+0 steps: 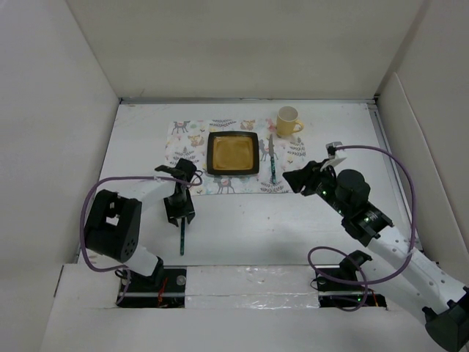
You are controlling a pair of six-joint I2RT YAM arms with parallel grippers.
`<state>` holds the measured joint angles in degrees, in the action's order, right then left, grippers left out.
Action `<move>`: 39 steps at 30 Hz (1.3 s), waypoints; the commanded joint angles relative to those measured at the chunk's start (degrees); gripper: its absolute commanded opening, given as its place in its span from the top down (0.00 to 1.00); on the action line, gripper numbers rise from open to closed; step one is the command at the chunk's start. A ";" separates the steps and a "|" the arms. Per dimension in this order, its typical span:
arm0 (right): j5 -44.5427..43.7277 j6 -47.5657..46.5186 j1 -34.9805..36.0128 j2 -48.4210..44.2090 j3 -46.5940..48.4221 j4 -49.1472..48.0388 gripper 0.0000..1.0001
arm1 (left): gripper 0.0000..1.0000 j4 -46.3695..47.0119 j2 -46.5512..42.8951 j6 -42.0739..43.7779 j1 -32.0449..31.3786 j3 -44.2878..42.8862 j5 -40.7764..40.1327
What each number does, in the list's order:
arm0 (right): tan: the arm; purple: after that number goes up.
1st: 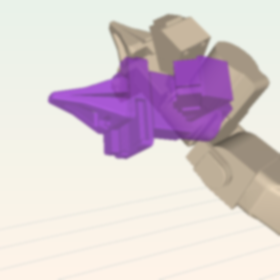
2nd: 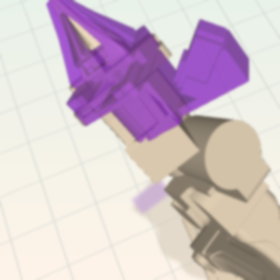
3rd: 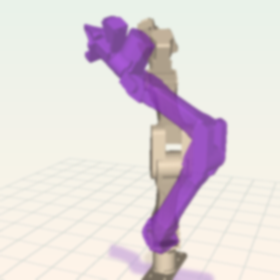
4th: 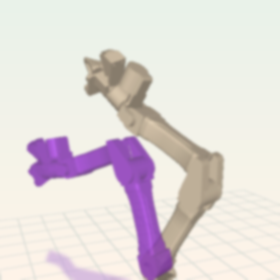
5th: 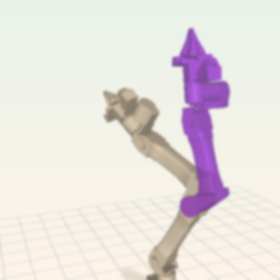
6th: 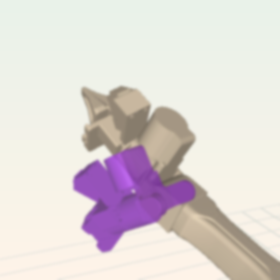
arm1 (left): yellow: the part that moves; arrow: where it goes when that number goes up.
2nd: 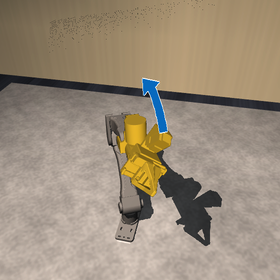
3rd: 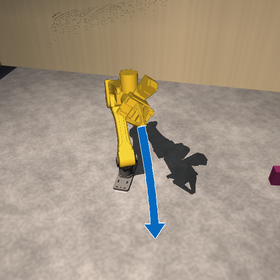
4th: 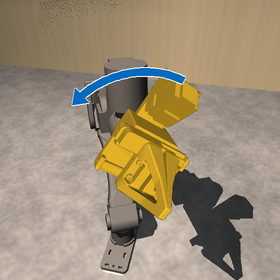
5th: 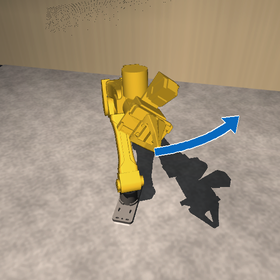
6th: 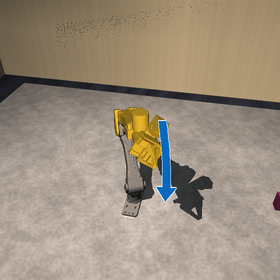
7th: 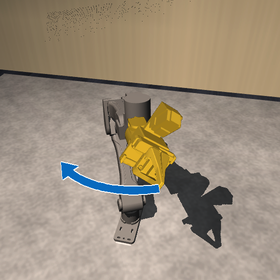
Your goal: Set the dinner table for one person
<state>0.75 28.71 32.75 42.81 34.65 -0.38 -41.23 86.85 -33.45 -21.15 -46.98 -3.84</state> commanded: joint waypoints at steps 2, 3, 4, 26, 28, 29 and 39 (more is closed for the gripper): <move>1.80 -0.93 -2.42 -0.79 1.29 -0.41 0.52 | 0.73 1.15 4.10 0.41 -1.88 -0.22 1.19; 1.53 -0.94 -2.95 -1.14 1.21 -0.15 0.52 | 0.86 1.85 4.73 0.23 -1.88 0.22 1.98; 1.18 -0.85 -3.57 -1.41 1.03 -0.14 0.52 | 0.92 1.95 4.82 0.23 -1.88 0.14 2.34; 6.72 -0.85 -3.57 3.69 0.24 -3.31 0.53 | 1.00 6.08 9.17 11.90 0.23 -33.85 -1.69; 6.02 -0.85 -3.57 2.99 -0.11 -3.13 0.53 | 1.00 3.02 13.94 14.19 0.75 -41.93 -4.49; 5.58 -0.85 -3.57 2.72 -0.29 -3.22 0.53 | 1.00 1.26 18.75 15.16 0.76 -44.66 -5.91; 4.87 -0.58 -3.57 2.63 -0.99 -4.19 0.53 | 1.00 -7.73 35.14 22.46 3.55 -64.99 -11.99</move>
<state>6.00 28.71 28.95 45.43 33.69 -0.99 -45.10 123.55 -14.17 -19.68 -108.16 -13.34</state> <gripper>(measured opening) 0.470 0.113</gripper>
